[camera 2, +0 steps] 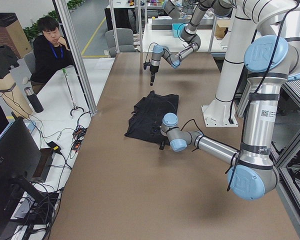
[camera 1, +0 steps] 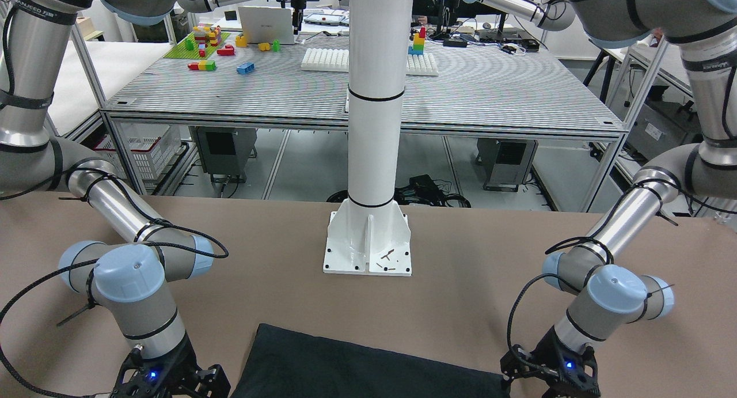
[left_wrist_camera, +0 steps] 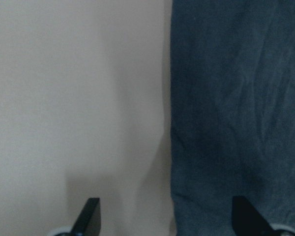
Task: Fold clothes
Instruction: 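Open both grippers and raise them off the folded shirt, then grasp the folded shirt's corner nearest the left gripper with the left gripper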
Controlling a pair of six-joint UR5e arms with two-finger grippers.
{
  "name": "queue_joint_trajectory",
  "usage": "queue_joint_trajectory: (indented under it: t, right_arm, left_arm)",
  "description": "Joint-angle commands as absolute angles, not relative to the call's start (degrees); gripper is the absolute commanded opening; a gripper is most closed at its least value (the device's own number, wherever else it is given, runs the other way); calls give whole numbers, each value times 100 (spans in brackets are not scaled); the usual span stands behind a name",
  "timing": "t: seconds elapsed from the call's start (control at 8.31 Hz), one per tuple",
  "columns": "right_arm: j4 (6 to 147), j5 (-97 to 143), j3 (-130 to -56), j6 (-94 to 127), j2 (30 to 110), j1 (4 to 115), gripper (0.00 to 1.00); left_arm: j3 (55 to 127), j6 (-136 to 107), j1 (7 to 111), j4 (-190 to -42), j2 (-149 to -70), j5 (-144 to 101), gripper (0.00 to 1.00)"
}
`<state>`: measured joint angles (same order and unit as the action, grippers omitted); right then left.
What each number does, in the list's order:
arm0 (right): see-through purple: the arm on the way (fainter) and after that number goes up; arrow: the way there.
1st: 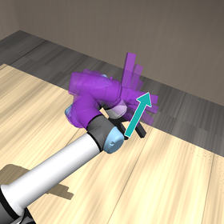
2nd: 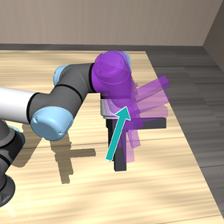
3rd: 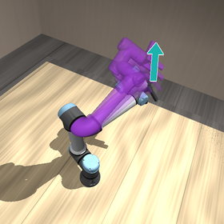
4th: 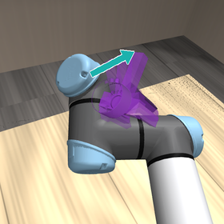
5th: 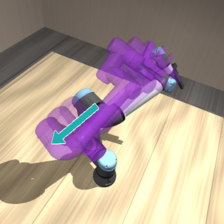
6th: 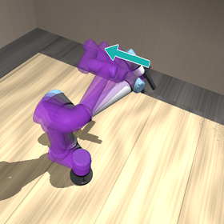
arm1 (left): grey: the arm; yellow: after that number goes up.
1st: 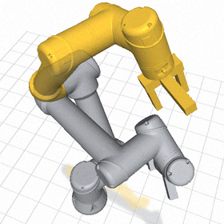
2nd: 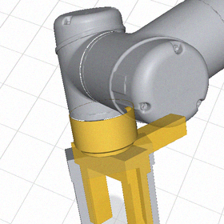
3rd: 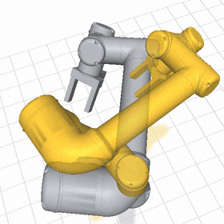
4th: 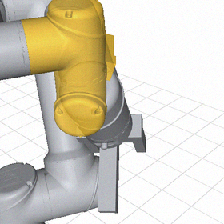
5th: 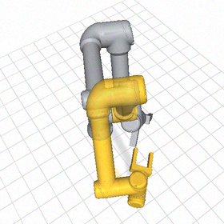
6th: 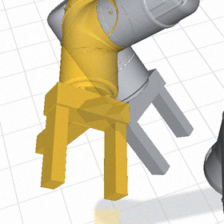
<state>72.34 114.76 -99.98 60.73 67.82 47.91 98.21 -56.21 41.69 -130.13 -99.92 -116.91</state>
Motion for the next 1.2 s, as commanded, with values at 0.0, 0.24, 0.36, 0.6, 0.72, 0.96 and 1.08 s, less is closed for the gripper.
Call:
queue_joint_trajectory:
  t: [0.0,0.24,0.36,0.6,0.72,0.96,1.08]
  right_arm:
    - [7233,11470,-9993,6073,6785,4781,94]
    - [7233,11461,-9993,6073,6785,4781,94]
    - [7233,11461,-9993,6073,6776,4781,94]
    - [7233,11461,-9993,6073,6776,4781,94]
    - [7233,11470,-9993,6073,6776,4781,94]
    - [7233,11461,-9993,6073,6776,4781,94]
    - [7233,11461,-9993,6073,6776,4781,94]
  left_arm:
    - [9817,-5678,3736,-13078,-9949,-11514,91]
    - [9809,-5678,3691,-13078,-9958,-11522,75]
    - [9809,-5678,3691,-13087,-9958,-11522,56]
    - [9809,-5669,3691,-13096,-9941,-11531,12]
    - [9817,-5669,3691,-13139,-9940,-11531,0]
    - [9817,-5695,3700,-13263,-9932,-11514,0]
    - [9817,-5695,3709,-13263,-9932,-11522,0]
